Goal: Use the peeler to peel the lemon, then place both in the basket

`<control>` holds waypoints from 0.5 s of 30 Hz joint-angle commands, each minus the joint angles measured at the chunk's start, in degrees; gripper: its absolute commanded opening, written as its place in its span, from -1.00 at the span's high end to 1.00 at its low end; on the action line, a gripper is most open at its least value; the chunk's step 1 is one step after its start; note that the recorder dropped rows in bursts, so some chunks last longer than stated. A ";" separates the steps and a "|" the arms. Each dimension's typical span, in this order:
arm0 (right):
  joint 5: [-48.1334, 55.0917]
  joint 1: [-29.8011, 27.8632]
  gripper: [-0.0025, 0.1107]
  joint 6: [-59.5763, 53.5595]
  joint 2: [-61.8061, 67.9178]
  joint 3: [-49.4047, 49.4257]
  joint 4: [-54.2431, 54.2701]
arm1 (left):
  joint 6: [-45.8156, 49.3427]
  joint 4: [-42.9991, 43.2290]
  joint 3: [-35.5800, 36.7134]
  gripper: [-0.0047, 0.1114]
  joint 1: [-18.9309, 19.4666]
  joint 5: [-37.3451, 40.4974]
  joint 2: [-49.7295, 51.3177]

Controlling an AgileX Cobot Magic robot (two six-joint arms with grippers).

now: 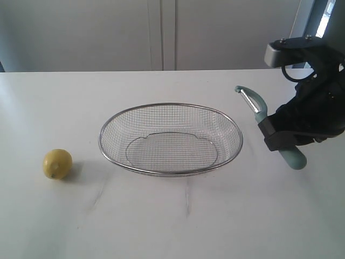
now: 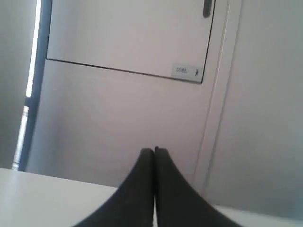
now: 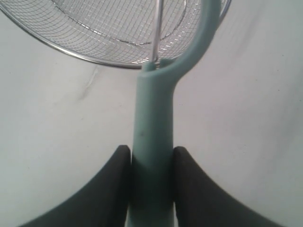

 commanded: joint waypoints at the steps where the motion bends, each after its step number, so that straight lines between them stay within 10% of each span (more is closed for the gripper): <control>1: -0.42 -0.68 0.96 -0.53 -0.01 -0.12 0.20 | -20.16 1.50 0.28 0.92 0.04 -6.57 -0.22; 6: -0.42 -0.68 0.96 -0.53 -0.01 -0.12 0.20 | -23.40 17.41 -6.75 0.92 0.04 -5.02 2.57; 15: -0.42 -0.68 0.96 -0.53 -0.01 -0.12 0.20 | -28.71 33.44 -30.48 0.92 0.04 34.02 21.29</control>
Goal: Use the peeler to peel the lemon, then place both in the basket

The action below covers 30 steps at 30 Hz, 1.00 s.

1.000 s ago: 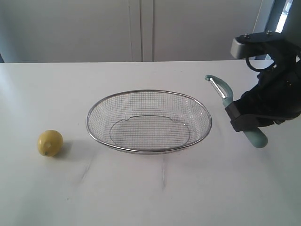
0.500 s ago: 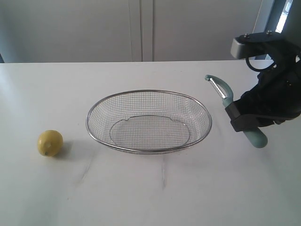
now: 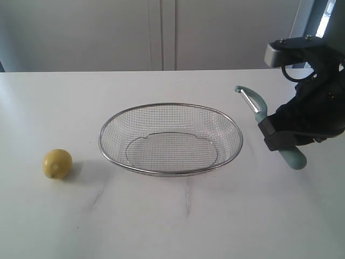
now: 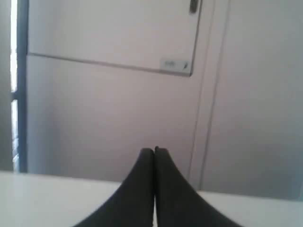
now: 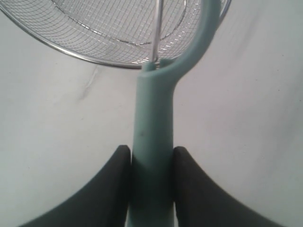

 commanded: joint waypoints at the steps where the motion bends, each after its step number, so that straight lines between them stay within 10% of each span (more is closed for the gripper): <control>1: -0.42 -0.68 0.96 -0.53 -0.01 -0.12 0.20 | -0.10 3.55 -9.37 0.92 0.04 21.68 11.55; 10: -0.42 -0.68 0.96 -0.53 -0.01 -0.12 0.20 | 34.60 -26.86 -19.65 0.92 -1.78 46.16 34.80; 17: -0.42 -0.68 0.96 -0.53 -0.01 -0.12 0.06 | 37.47 -36.39 -20.07 0.92 -12.85 32.11 54.13; 25: -0.42 -0.68 0.96 -0.53 -0.01 -0.12 0.06 | 37.60 -32.56 -20.07 0.92 -14.40 16.84 66.49; 30: -0.42 -0.68 0.96 -0.53 -0.01 -0.12 0.06 | 37.60 -32.56 -20.07 0.20 -14.40 13.90 67.02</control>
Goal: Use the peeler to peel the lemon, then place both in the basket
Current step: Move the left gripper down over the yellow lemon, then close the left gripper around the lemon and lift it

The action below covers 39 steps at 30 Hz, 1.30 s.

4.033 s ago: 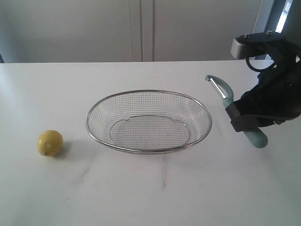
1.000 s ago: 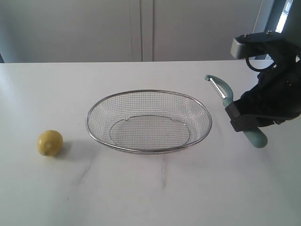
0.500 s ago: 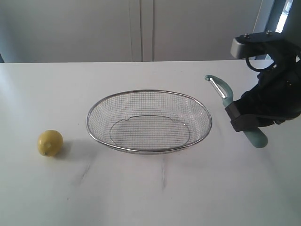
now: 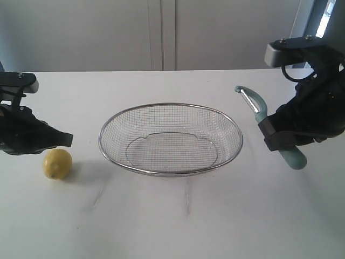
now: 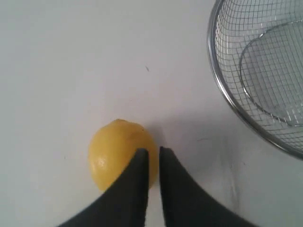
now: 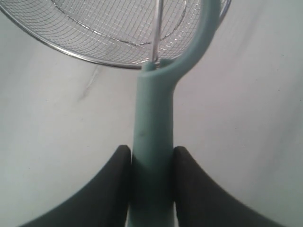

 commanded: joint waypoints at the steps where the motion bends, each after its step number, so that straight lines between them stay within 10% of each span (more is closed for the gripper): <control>1: -0.42 -0.68 0.96 -0.53 -0.01 -0.12 0.06 | 0.09 -0.24 -0.31 0.06 -0.38 -0.87 0.48; 6: -0.42 -0.68 0.96 -0.53 -0.01 -0.12 0.06 | 1.86 0.91 -0.31 -0.57 -0.38 -0.71 2.93; 39: -0.42 -0.68 0.96 -0.53 -0.01 -0.12 0.06 | 1.54 1.01 -0.31 -0.56 -0.28 -9.61 16.47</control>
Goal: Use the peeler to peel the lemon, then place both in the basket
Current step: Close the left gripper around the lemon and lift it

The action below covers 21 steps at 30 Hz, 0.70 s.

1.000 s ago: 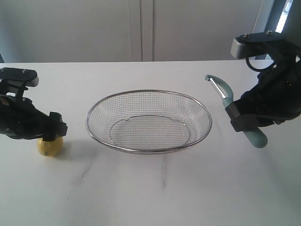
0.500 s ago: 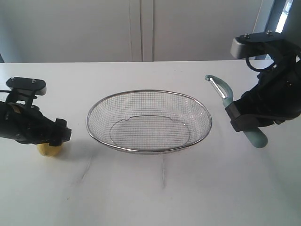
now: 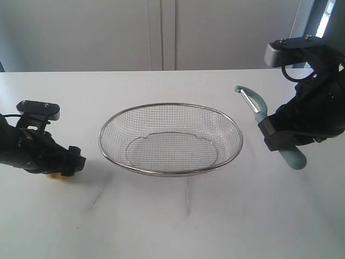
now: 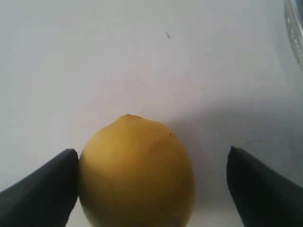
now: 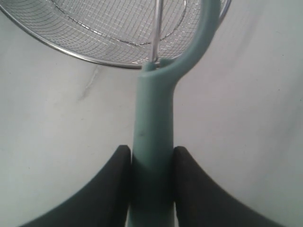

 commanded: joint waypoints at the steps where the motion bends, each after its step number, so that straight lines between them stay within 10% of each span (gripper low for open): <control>1: -0.42 -0.68 0.96 -0.53 -0.01 -0.12 0.06 | 0.00 -0.01 -0.07 -0.56 -0.28 0.50 0.81; 21: -0.42 -0.68 0.96 -0.53 -0.01 -0.12 0.06 | 3.80 -0.01 -0.07 -0.36 -0.28 0.41 0.84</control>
